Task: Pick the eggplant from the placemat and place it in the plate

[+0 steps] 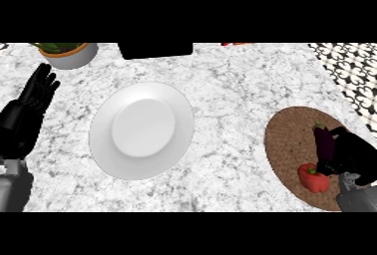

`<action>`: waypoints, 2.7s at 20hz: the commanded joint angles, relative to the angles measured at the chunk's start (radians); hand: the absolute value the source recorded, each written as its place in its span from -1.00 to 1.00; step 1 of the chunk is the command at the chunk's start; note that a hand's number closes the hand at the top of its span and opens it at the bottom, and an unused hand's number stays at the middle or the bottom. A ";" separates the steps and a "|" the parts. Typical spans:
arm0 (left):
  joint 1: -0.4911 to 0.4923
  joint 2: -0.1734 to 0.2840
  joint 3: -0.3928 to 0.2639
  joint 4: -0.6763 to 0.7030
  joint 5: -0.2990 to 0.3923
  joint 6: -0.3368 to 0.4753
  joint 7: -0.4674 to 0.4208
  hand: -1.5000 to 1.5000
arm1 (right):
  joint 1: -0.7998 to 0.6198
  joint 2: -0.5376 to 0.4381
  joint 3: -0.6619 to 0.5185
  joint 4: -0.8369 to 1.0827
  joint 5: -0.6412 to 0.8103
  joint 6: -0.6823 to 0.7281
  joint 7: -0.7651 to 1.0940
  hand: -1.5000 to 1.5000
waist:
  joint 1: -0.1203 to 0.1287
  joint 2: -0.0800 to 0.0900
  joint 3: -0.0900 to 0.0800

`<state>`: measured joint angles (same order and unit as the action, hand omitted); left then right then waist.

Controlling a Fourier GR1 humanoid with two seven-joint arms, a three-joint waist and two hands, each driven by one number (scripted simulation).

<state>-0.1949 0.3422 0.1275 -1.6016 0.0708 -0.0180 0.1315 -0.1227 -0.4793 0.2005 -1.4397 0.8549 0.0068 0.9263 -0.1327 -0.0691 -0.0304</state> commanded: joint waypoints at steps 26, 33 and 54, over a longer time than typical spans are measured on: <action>-0.091 -0.051 -0.071 -0.024 0.020 -0.042 -0.004 0.00 | -0.251 0.478 0.583 -0.516 0.628 -0.042 0.560 1.00 | 0.168 0.071 0.027; -0.100 -0.067 -0.105 -0.012 -0.012 -0.040 -0.019 0.00 | -0.382 0.479 0.442 -0.306 0.477 -0.156 0.561 1.00 | 0.199 0.082 0.029; -0.172 -0.098 -0.140 0.026 -0.033 -0.039 -0.009 0.00 | -0.687 0.479 0.170 0.322 0.127 -0.550 0.350 -1.00 | 0.256 0.102 0.032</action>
<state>-0.3545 0.2626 0.0072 -1.5869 0.0502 -0.0638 0.1251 -0.7438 -0.0114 0.3903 -1.1929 1.0549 -0.3424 1.1479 0.1096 0.0277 0.0014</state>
